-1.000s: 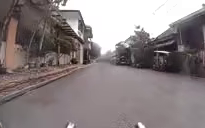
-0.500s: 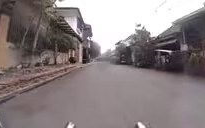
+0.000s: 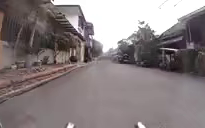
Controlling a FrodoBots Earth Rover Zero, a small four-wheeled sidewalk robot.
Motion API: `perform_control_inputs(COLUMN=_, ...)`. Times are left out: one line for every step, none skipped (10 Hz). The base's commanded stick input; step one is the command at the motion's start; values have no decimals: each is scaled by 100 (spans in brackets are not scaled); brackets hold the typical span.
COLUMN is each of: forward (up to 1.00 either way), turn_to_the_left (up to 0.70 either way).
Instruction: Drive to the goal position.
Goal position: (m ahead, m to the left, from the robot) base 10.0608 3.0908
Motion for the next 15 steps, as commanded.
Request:
perform_control_inputs(forward=70, turn_to_the_left=0)
perform_control_inputs(forward=70, turn_to_the_left=0)
perform_control_inputs(forward=70, turn_to_the_left=0)
perform_control_inputs(forward=70, turn_to_the_left=0)
perform_control_inputs(forward=70, turn_to_the_left=0)
perform_control_inputs(forward=70, turn_to_the_left=0)
perform_control_inputs(forward=70, turn_to_the_left=0)
perform_control_inputs(forward=70, turn_to_the_left=5)
perform_control_inputs(forward=70, turn_to_the_left=10)
perform_control_inputs(forward=70, turn_to_the_left=14)
perform_control_inputs(forward=70, turn_to_the_left=14)
perform_control_inputs(forward=70, turn_to_the_left=14)
perform_control_inputs(forward=70, turn_to_the_left=14)
perform_control_inputs(forward=70, turn_to_the_left=14)
perform_control_inputs(forward=70, turn_to_the_left=12)
